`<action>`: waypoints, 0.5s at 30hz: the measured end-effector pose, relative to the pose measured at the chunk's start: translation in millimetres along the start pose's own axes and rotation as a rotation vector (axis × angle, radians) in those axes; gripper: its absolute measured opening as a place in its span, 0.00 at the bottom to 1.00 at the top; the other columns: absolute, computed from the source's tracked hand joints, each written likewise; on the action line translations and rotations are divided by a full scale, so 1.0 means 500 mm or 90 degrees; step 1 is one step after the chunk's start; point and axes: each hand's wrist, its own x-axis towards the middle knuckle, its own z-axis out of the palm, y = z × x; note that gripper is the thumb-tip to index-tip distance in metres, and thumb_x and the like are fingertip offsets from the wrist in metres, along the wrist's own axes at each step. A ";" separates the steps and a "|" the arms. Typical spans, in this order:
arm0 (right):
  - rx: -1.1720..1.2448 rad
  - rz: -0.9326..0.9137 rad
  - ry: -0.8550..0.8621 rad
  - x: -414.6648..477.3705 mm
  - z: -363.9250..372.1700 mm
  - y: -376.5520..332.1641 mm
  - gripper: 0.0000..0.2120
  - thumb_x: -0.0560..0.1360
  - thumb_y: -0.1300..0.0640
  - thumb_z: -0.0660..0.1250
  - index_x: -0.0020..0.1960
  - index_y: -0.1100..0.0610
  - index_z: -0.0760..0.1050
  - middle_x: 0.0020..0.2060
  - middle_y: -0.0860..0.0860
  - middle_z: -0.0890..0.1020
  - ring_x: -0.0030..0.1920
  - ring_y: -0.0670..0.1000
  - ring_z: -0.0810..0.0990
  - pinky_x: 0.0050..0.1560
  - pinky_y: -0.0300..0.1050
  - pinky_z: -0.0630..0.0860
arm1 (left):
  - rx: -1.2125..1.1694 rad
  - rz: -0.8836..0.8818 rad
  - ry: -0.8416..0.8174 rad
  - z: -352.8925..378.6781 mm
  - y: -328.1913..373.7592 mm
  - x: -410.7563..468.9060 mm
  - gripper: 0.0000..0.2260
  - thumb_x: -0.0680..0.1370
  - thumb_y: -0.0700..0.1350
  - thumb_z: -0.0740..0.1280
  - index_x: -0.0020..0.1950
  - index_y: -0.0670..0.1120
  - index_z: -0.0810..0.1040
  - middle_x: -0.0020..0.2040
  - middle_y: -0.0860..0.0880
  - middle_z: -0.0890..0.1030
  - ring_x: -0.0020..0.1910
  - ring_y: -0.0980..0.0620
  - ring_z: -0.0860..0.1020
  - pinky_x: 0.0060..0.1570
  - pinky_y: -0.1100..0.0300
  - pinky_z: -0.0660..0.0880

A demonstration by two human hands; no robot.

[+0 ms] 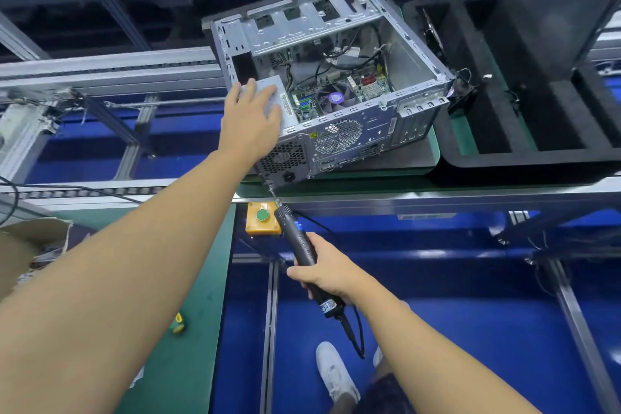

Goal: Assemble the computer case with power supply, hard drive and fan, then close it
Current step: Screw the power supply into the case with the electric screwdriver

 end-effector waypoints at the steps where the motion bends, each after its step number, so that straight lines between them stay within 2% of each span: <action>1: 0.001 0.000 0.002 0.002 0.000 0.000 0.21 0.69 0.51 0.75 0.57 0.43 0.71 0.39 0.47 0.80 0.35 0.48 0.80 0.40 0.53 0.84 | 0.002 0.000 0.000 0.000 0.000 -0.001 0.21 0.84 0.53 0.51 0.77 0.55 0.64 0.80 0.47 0.56 0.80 0.46 0.48 0.75 0.48 0.52; 9: 0.004 0.001 0.011 0.008 -0.003 -0.006 0.21 0.70 0.52 0.75 0.58 0.44 0.71 0.43 0.50 0.79 0.36 0.48 0.80 0.41 0.54 0.84 | 0.011 -0.001 0.009 0.003 0.000 0.002 0.21 0.83 0.53 0.52 0.77 0.54 0.64 0.80 0.48 0.57 0.80 0.47 0.49 0.77 0.48 0.52; 15: 0.036 0.025 -0.008 0.005 0.011 -0.024 0.20 0.71 0.54 0.75 0.58 0.47 0.69 0.40 0.52 0.78 0.32 0.50 0.79 0.35 0.48 0.81 | 0.001 -0.008 0.018 0.003 0.002 0.000 0.21 0.84 0.52 0.52 0.77 0.54 0.64 0.80 0.48 0.57 0.79 0.47 0.49 0.77 0.47 0.52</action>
